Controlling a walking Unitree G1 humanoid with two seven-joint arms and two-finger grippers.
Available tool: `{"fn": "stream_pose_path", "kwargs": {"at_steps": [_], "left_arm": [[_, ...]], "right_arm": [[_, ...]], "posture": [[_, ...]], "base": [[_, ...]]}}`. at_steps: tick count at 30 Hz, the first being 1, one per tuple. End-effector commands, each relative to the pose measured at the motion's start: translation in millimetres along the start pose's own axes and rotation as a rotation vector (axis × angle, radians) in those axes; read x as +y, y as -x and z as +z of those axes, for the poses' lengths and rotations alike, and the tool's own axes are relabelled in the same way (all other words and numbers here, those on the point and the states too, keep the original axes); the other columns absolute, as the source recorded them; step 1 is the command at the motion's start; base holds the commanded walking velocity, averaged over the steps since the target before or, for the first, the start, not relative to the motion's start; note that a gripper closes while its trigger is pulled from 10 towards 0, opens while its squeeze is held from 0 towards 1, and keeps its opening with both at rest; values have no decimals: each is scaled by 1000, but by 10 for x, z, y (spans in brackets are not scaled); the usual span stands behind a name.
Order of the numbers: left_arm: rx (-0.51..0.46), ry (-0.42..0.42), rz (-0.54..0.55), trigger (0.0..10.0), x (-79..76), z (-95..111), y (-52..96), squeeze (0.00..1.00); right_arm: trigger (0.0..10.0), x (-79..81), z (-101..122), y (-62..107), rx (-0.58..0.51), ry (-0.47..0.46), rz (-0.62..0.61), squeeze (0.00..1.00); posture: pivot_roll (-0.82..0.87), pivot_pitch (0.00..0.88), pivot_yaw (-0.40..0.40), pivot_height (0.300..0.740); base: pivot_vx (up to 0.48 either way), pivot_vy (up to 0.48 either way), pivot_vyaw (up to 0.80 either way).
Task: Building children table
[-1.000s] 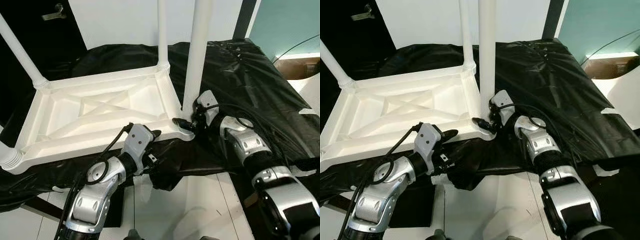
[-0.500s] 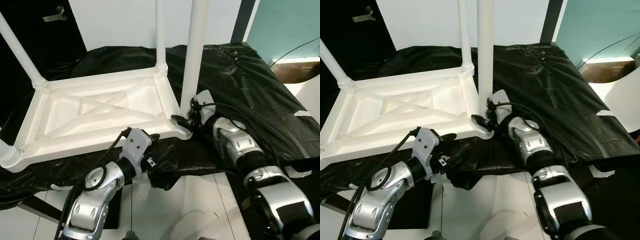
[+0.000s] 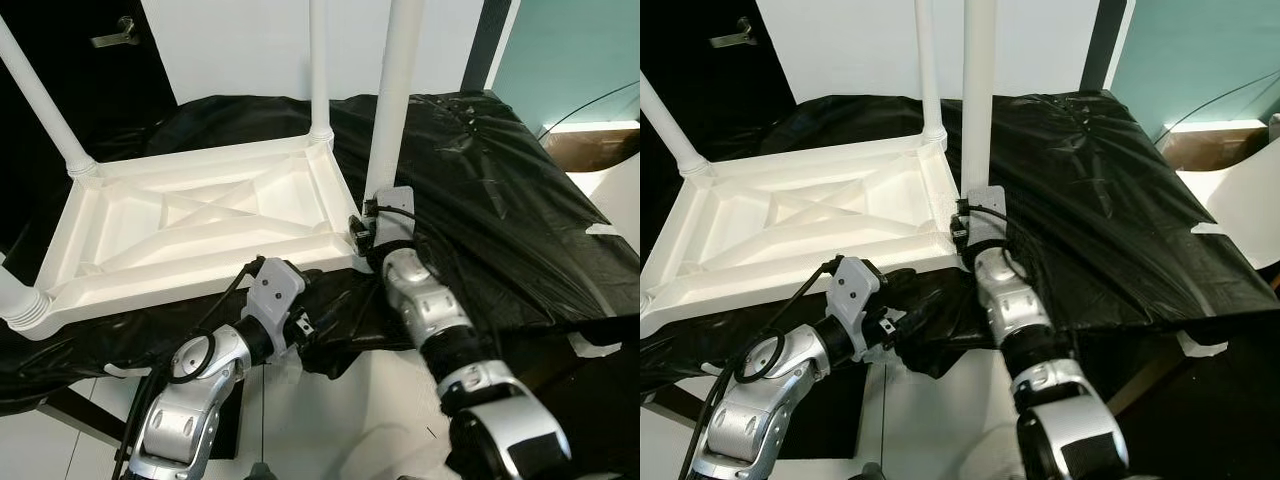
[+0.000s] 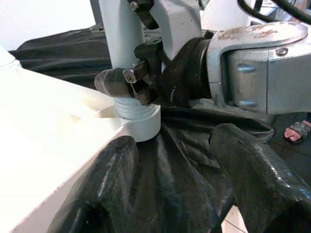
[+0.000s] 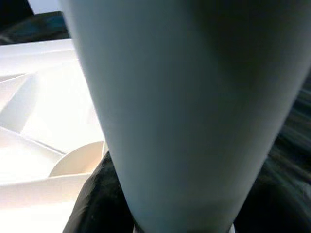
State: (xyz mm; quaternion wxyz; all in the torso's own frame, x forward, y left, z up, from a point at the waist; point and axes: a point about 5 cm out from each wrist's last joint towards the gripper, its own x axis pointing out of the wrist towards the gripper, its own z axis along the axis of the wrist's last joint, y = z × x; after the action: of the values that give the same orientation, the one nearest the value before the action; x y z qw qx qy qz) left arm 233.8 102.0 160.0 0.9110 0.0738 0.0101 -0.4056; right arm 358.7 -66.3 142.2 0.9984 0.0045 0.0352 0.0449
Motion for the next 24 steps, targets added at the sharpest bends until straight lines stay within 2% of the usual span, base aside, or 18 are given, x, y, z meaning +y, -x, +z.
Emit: {"fn": "stream_pose_path", "kwargs": {"at_steps": [1,5,9,10,15,18,21,22,23,24], "left_arm": [[18,-5,78,10000,45,-14,0,0],[20,-9,79,10000,58,-16,4,0],[16,-12,79,10000,59,-9,-2,0],[16,-14,79,10000,59,-8,-6,0],[14,-14,80,10000,55,-5,-12,0],[11,-13,85,10000,52,-2,-11,0],[11,-13,85,10000,52,-2,-11,0],[11,-12,88,10000,51,-5,-9,0],[11,-12,88,10000,51,-5,-9,0],[10,-10,91,10000,51,-5,-9,0]], "right_arm": [[10000,-35,-191,33,90,-28,-34,0],[10000,-3,-192,35,103,-58,-9,0],[10000,75,-50,52,15,-82,66,0],[10000,75,-11,55,-11,-87,85,1000],[10000,52,30,68,-48,-86,101,1000],[10000,-83,71,89,-104,-69,196,1000],[10000,-83,71,89,-104,-69,196,1000],[10000,-160,67,97,-107,-62,256,1000],[10000,-160,67,97,-107,-62,256,1000],[10000,-274,66,87,-106,-35,332,1000]], "posture": [[60,0,-11,740],[61,0,-10,740],[60,0,-12,740],[60,0,-13,740],[63,0,-17,740],[62,0,-20,740],[62,0,-20,740],[61,0,-22,740],[61,0,-22,740],[57,0,-21,740]], "base": [[0,0,0],[0,0,0],[0,0,0],[0,0,0],[0,0,0],[0,0,0],[0,0,0],[0,0,0],[0,0,0],[0,0,0]]}}
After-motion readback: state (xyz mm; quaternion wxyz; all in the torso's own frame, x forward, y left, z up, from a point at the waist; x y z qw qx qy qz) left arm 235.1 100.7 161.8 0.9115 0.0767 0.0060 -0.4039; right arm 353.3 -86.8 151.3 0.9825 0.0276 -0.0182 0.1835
